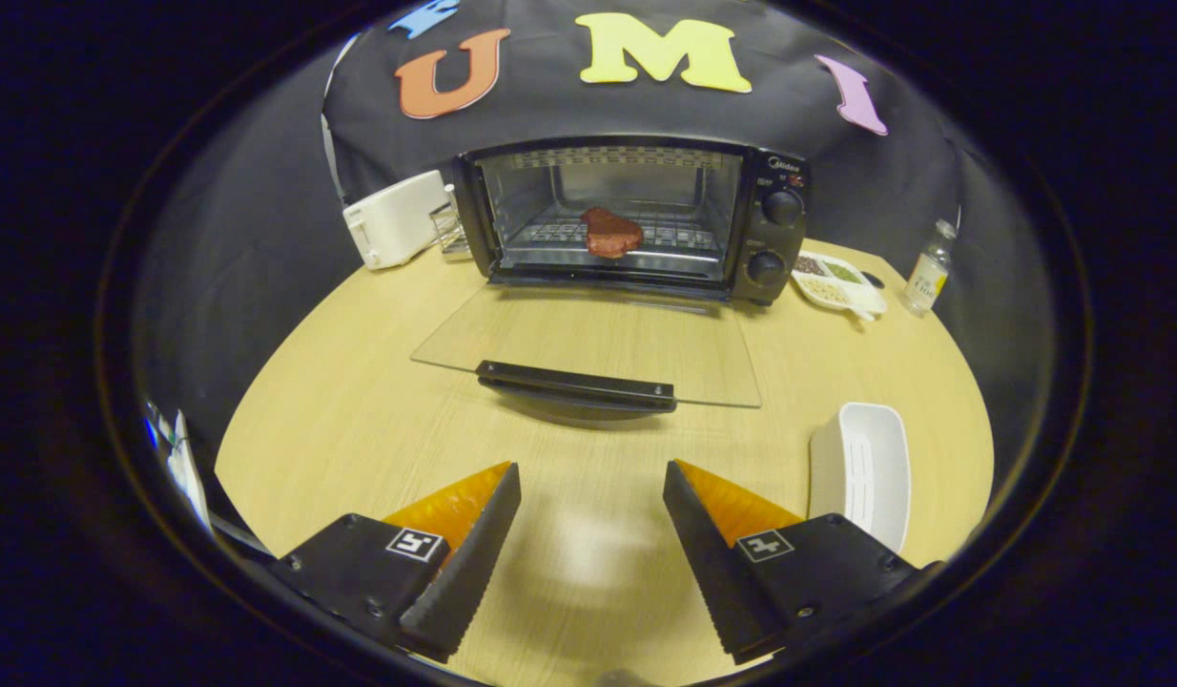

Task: Open the toaster oven, put the food inside, and close the toaster oven door.

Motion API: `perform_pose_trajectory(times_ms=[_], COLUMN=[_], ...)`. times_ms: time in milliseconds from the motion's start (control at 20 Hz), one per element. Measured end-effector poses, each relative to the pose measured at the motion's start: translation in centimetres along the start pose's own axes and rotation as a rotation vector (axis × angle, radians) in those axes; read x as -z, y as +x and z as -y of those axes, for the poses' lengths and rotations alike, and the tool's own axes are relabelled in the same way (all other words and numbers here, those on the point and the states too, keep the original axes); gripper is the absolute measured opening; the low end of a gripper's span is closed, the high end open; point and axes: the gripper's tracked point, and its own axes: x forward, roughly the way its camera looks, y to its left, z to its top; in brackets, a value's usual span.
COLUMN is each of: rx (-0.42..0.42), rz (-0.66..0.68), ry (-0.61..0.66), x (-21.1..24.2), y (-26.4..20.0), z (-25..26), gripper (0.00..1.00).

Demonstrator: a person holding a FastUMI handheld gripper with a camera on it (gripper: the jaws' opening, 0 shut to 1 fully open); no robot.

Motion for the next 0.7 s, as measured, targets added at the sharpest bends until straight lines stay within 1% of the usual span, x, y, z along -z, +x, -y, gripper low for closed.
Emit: perform_pose_trajectory(times_ms=[350, 600, 700], rx=[0.004, 0.016, 0.011], rz=[-0.029, -0.027, -0.033], ry=[-0.013, -0.044, -0.037], x=[-0.7, -1.5, -1.7], y=[3.7, 4.6, 4.6], z=[0.2, 0.4, 0.5], gripper=[0.97, 0.97, 0.97])
